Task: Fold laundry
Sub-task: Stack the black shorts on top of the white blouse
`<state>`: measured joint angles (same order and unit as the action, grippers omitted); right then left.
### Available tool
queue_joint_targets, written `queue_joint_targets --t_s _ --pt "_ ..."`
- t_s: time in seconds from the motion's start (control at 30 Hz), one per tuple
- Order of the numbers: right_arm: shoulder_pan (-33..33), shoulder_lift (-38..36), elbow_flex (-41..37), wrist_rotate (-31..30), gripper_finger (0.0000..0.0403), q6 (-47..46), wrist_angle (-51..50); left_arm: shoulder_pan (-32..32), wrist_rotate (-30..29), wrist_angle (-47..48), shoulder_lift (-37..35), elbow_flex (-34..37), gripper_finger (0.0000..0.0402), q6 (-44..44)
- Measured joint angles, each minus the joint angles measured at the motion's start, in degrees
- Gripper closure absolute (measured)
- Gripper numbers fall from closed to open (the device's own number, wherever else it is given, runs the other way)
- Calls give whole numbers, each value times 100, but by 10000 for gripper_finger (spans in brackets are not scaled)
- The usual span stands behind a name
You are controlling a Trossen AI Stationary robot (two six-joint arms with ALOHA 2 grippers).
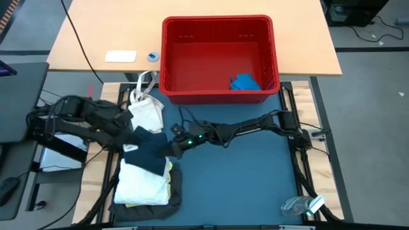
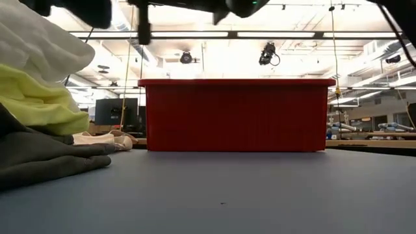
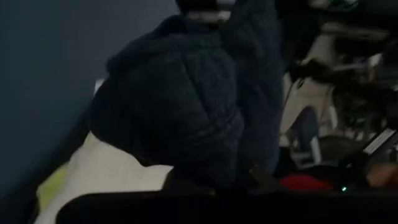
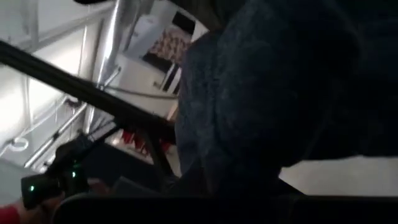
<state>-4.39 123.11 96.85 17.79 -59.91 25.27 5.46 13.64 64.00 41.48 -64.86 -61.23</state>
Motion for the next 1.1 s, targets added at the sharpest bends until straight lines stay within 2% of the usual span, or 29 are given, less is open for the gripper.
queue_joint_targets --t_s 0.17,0.33,0.5,0.67,0.77,0.87,0.97,1.1 --pt "-91 558 686 324 386 225 -393 597 10 153 60 180 400 -473" --pt "-250 1047 930 531 382 285 -430 1527 9 65 233 700 396 -1197" --pt "-370 1311 923 861 381 144 -520 2555 -31 -922 443 1388 394 -2074" --pt "-476 1277 930 1049 373 414 -670 3268 -37 -1787 660 1869 393 -2868" --pt "-464 1285 930 1180 354 412 -658 3448 -134 -1759 724 1912 387 -3073" --pt "-446 1285 930 1309 324 404 -651 3473 -474 -1709 722 1911 371 -3131" --pt "-385 1285 928 1553 288 306 -660 3473 -767 -1503 725 1892 345 -3085" --pt "-236 1272 928 2111 239 155 -673 3475 -807 -1415 721 1892 303 -3093"
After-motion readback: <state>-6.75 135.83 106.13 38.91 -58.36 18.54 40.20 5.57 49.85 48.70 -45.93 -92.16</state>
